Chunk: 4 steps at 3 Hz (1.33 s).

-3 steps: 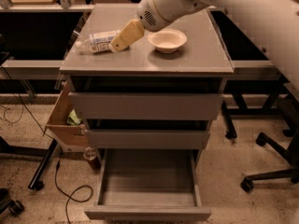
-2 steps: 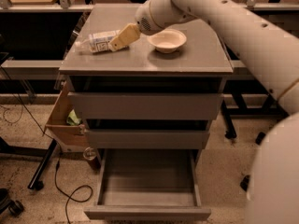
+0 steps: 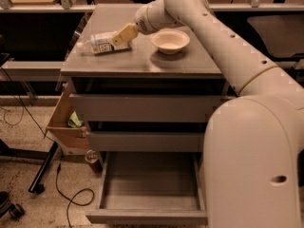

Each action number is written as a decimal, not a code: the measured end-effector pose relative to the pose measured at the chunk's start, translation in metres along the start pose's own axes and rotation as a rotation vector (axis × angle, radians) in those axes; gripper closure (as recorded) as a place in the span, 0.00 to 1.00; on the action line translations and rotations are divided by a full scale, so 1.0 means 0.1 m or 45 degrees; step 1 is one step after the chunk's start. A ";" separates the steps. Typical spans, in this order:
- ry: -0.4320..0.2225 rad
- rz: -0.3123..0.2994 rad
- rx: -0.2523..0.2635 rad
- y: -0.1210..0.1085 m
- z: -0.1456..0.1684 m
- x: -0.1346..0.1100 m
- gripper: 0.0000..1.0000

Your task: Place blue plastic bottle into bottom drawer

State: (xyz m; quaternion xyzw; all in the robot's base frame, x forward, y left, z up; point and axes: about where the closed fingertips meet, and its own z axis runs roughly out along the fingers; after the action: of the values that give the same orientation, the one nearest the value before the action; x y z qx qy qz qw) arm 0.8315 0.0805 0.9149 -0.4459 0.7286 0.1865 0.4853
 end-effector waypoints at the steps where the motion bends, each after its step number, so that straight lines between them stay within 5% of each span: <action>1: -0.013 -0.042 0.001 -0.13 0.25 -0.08 0.00; 3: 0.032 -0.063 -0.089 -0.10 0.67 0.03 0.00; 4: 0.064 -0.049 -0.143 -0.05 0.75 0.17 0.14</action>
Offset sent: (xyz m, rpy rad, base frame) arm 0.0735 0.0482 -0.0185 -0.0443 -0.0071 0.0979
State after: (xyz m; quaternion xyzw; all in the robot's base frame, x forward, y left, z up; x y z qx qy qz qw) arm 0.8741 0.1228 0.8665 -0.4909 0.7202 0.2066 0.4446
